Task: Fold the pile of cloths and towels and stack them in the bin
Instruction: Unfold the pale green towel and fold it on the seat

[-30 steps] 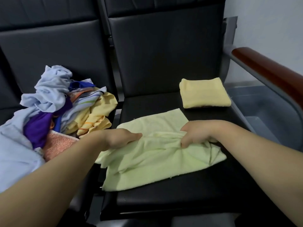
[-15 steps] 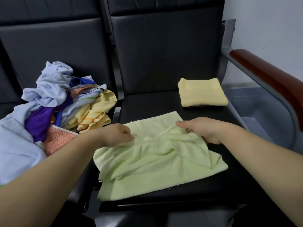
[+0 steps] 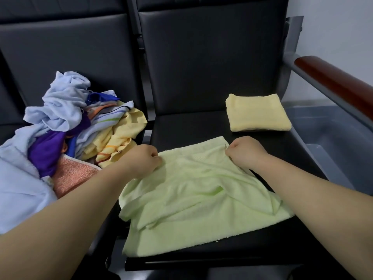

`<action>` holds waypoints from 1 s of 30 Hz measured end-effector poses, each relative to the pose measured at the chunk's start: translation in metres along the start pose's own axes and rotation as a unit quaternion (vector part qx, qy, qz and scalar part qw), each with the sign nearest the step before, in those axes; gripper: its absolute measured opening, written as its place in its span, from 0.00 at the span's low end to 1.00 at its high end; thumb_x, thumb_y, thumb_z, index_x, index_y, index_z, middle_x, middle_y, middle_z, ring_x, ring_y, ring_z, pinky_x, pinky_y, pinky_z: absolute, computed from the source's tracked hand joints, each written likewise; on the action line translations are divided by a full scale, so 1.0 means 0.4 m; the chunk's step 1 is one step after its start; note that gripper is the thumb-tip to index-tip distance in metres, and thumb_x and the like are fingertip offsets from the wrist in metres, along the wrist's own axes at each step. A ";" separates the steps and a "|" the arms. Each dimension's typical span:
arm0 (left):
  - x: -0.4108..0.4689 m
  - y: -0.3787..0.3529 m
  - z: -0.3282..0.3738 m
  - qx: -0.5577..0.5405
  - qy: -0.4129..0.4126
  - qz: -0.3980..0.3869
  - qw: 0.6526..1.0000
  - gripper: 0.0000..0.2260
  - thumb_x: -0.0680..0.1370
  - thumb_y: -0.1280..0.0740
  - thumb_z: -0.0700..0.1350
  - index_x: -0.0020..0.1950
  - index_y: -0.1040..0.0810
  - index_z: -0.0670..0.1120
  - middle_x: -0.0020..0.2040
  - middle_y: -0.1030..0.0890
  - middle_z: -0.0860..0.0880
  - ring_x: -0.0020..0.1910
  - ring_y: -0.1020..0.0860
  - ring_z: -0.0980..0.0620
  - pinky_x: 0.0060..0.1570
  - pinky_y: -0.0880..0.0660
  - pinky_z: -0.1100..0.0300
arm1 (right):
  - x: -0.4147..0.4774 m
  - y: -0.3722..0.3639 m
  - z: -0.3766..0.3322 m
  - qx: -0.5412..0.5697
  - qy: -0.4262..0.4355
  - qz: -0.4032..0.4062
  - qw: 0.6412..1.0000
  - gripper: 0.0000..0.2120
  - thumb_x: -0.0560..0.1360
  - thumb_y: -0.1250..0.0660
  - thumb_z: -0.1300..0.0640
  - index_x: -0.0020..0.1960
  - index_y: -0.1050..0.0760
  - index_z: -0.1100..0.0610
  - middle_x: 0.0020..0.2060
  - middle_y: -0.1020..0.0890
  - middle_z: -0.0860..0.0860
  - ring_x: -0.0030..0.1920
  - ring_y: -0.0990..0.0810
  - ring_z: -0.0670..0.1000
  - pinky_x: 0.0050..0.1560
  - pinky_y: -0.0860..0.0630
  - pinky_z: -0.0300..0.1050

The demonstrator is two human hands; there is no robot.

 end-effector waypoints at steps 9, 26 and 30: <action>0.033 -0.016 -0.018 0.019 -0.027 0.015 0.999 0.06 0.81 0.36 0.51 0.45 0.22 0.52 0.44 0.20 0.52 0.43 0.22 0.52 0.45 0.23 0.54 | 0.030 -0.004 -0.021 0.133 0.064 0.066 0.987 0.10 0.79 0.37 0.57 0.49 0.19 0.45 0.45 0.16 0.44 0.48 0.18 0.48 0.45 0.24 0.45; 0.046 -0.016 -0.013 0.004 -0.007 0.031 0.999 0.07 0.81 0.40 0.46 0.46 0.25 0.48 0.43 0.21 0.49 0.42 0.24 0.50 0.37 0.30 0.56 | 0.058 0.011 -0.036 0.219 0.050 0.089 0.970 0.11 0.74 0.23 0.53 0.55 0.19 0.47 0.48 0.18 0.43 0.49 0.21 0.42 0.43 0.28 0.36; 0.054 -0.020 -0.013 0.013 0.004 0.026 1.000 0.06 0.80 0.40 0.46 0.45 0.25 0.48 0.43 0.22 0.49 0.41 0.25 0.50 0.36 0.31 0.56 | 0.078 0.017 -0.045 0.209 0.056 0.063 0.974 0.06 0.75 0.23 0.53 0.51 0.17 0.48 0.46 0.17 0.45 0.48 0.19 0.44 0.44 0.26 0.37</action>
Point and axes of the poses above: each hand's wrist, its own x-axis towards the middle knuckle, its own y-axis out of the back of the hand, z = x × y, the point moved 4 cm from there along x, towards the middle knuckle
